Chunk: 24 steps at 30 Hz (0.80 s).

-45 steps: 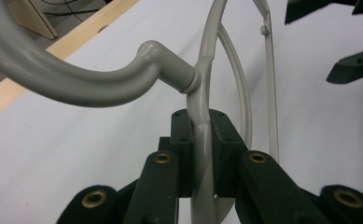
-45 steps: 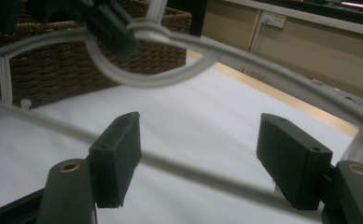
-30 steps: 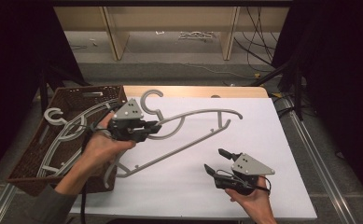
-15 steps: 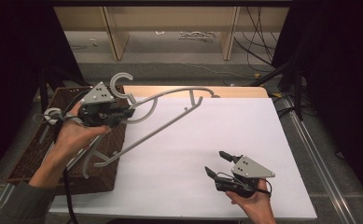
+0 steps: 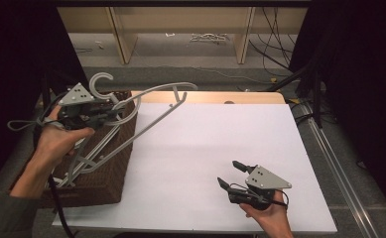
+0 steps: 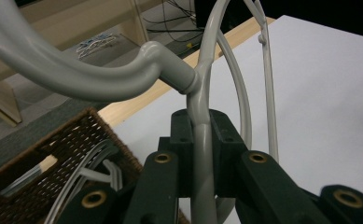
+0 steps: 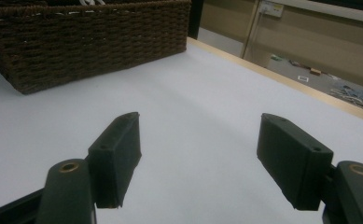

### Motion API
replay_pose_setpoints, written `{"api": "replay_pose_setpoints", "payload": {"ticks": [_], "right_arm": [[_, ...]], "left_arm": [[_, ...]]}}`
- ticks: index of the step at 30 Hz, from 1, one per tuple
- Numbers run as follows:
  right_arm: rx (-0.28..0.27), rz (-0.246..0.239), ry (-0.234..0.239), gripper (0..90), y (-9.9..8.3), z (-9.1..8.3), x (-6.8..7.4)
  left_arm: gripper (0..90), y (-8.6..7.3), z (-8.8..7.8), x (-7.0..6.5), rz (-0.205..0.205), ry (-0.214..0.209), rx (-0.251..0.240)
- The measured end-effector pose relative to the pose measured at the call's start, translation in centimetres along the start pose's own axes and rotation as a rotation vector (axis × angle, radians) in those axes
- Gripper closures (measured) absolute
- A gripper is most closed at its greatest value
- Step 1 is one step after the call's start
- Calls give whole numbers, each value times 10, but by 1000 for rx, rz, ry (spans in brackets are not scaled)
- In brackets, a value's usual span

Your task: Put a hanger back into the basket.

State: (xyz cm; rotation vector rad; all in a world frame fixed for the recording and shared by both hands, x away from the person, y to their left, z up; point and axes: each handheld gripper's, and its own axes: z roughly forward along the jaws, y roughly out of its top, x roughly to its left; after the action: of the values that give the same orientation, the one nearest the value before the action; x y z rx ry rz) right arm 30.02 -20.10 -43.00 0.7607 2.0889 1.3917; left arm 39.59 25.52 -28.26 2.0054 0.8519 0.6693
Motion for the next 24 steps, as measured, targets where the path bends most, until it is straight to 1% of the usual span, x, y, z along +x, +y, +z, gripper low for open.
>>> {"api": "replay_pose_setpoints", "payload": {"ticks": [1,2,3,4,5,8,9,10,11,12,14,15,16,17,18,19,20,21,22,23,24], "right_arm": [[-17,-1,-1,314,0,2,0],[-14,-1,0,314,0,2,0],[-15,4,-1,314,0,2,1],[-14,3,0,314,0,2,1],[-13,0,1,314,0,2,1],[-11,0,4,314,0,2,2],[-12,-1,4,314,0,3,2],[-12,-2,4,314,0,3,2],[-12,-2,4,314,0,3,2],[-13,-6,2,314,0,3,1],[-12,-6,2,314,0,3,1],[-12,-6,3,314,0,3,1],[-10,-7,5,314,0,3,1],[-9,-6,6,314,-1,3,2],[-7,-5,9,314,0,3,2],[-8,-12,9,314,-1,4,2],[-8,-10,11,314,0,4,2],[-8,-11,10,314,-1,4,2],[-2,-6,14,314,0,3,2],[-2,-6,14,314,0,4,2],[2,-7,16,314,0,3,2]], "left_arm": [[815,-2,-1,3,5,6,1],[814,-4,-2,6,1,13,4],[814,-7,-3,10,-7,23,4],[814,-10,-3,12,-29,29,-4],[814,-12,-3,16,-28,31,-4],[814,-18,-6,26,-33,52,17],[814,-20,-6,27,-45,57,9],[814,-22,-6,30,-45,58,13],[814,-24,-7,33,-35,63,28],[814,-27,-8,36,-43,70,32],[814,-30,-7,39,-52,78,27],[814,-31,-8,41,-36,78,41],[814,-32,-8,42,-47,82,37],[814,-33,-9,43,-38,85,47],[813,-34,-10,45,-19,78,57],[813,-35,-8,44,-54,83,35],[813,-35,-9,45,-36,79,46],[813,-36,-8,46,-33,84,48],[813,-36,-9,46,-24,84,63],[813,-37,-8,46,-25,83,61],[813,-38,-6,45,-48,87,44]]}}
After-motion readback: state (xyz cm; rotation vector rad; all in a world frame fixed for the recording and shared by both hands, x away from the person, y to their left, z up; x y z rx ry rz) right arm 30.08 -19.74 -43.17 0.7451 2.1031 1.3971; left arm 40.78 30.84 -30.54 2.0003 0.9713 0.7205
